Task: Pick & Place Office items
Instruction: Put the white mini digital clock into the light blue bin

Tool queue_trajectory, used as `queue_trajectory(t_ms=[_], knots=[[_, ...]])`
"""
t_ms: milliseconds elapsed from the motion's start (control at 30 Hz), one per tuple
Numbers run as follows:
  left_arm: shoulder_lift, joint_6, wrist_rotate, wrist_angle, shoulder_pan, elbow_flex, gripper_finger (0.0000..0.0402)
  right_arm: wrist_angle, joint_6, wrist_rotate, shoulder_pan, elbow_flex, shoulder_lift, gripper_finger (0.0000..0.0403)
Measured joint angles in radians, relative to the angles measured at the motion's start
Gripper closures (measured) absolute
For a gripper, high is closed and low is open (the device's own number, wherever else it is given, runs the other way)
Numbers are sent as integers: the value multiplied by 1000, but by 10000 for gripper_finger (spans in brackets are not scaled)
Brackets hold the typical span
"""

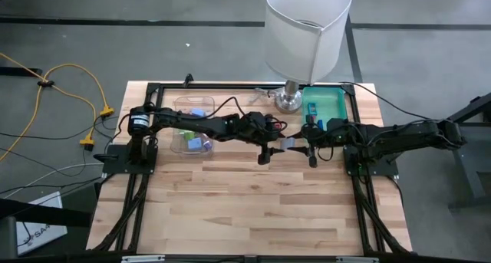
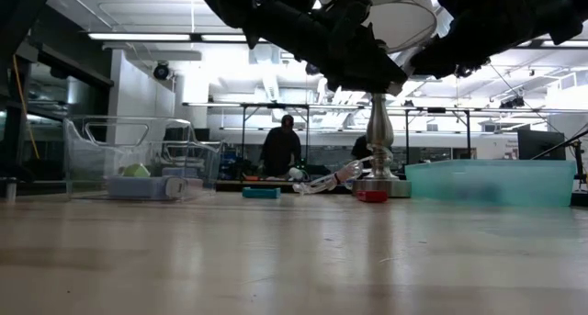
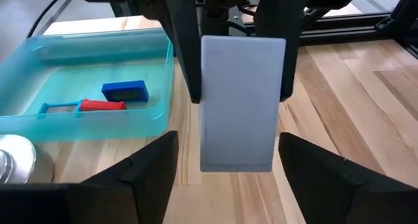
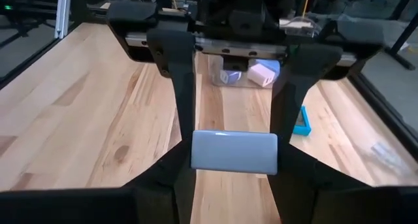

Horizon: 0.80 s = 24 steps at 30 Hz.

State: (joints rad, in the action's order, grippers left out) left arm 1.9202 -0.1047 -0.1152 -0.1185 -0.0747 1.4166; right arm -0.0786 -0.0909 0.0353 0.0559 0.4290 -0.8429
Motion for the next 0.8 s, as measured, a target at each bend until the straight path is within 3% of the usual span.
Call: queue_trajectory(t_ms=[400,667,800], knots=[[0,0,-14,-13,9,0,143,120,89,-53,-2,0,9,256],[0,0,-14,-13,8,0,143,184,121,-416,-24,0,72,256],[0,0,-14,-13,8,0,143,243,191,-646,-23,0,93,256]])
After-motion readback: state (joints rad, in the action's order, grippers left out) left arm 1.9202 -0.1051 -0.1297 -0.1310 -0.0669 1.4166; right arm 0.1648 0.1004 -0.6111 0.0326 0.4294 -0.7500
